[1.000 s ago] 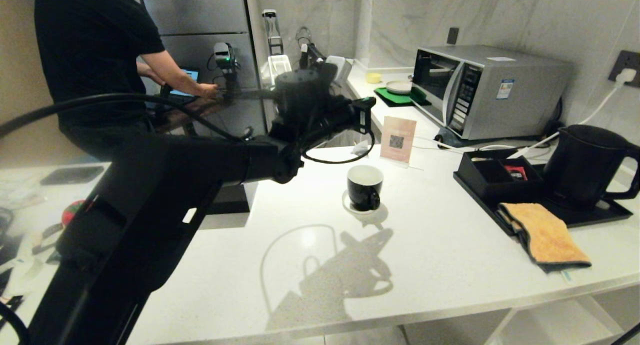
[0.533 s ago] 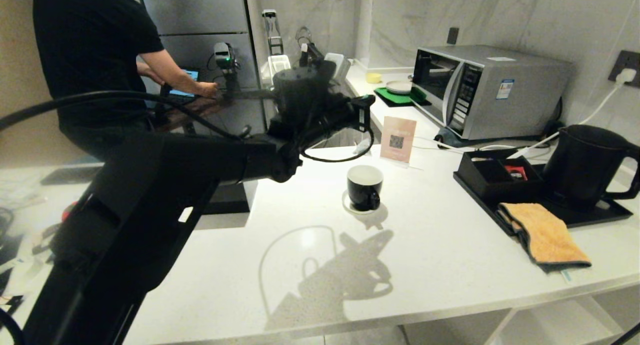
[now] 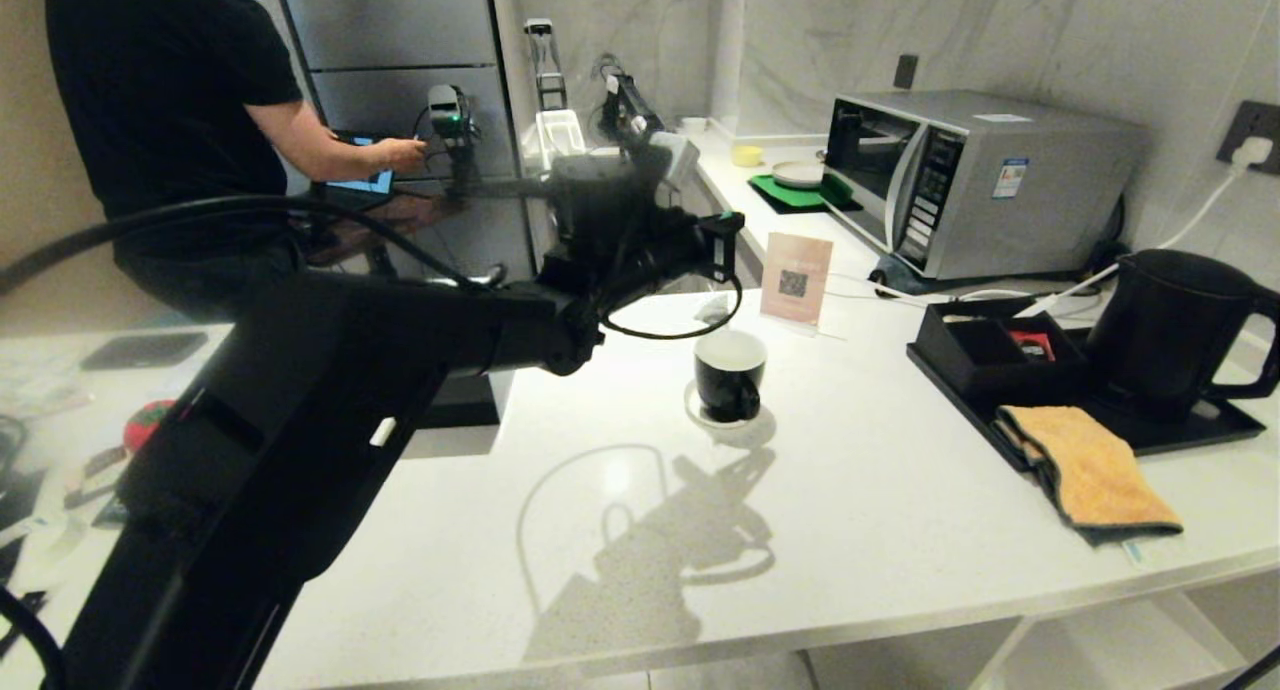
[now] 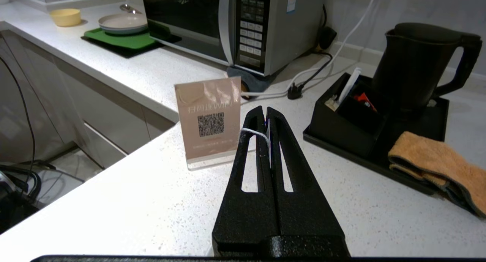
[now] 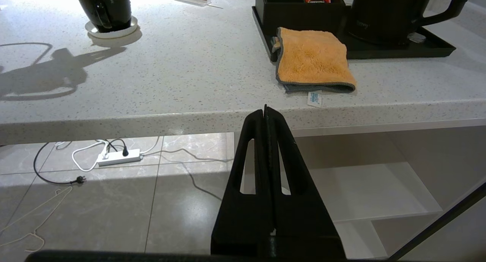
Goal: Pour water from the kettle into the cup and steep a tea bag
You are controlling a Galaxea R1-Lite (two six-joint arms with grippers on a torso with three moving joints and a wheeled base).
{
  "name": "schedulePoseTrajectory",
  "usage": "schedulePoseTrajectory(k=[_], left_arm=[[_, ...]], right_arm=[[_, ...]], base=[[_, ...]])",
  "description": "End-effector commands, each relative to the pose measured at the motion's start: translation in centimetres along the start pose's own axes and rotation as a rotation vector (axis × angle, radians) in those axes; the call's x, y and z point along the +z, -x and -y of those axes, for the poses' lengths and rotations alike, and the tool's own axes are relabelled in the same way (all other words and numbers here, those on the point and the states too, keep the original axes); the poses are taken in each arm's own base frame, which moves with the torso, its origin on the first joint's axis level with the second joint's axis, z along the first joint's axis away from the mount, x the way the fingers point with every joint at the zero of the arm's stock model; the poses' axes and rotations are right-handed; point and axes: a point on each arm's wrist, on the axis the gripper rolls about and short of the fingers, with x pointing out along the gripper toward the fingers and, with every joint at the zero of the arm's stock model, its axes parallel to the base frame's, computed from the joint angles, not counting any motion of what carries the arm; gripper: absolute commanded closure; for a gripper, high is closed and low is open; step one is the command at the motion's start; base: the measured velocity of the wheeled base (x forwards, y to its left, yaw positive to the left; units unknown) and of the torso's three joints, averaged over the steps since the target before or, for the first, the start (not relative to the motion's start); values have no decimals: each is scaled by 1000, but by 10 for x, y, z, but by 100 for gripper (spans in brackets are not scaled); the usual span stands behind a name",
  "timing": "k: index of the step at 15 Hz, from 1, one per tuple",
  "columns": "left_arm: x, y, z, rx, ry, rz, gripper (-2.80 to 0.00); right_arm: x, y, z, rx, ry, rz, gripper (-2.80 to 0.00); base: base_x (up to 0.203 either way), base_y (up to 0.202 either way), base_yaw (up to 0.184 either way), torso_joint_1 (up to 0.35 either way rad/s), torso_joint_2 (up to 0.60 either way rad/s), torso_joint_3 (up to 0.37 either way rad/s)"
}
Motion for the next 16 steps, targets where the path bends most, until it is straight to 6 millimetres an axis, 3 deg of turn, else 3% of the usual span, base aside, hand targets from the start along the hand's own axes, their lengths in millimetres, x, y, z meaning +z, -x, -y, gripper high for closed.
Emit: schedulePoseTrajectory(k=[1, 16], left_arm=[[-7, -1, 0, -1, 5, -12, 0], [-50, -11, -2, 4, 23, -83, 0]], right_arm=[[0, 0, 0, 2, 0, -1, 0], [0, 0, 0, 0, 0, -1, 0]], base=[[0, 0, 0, 0, 0, 0], [0, 0, 0, 0, 0, 0]])
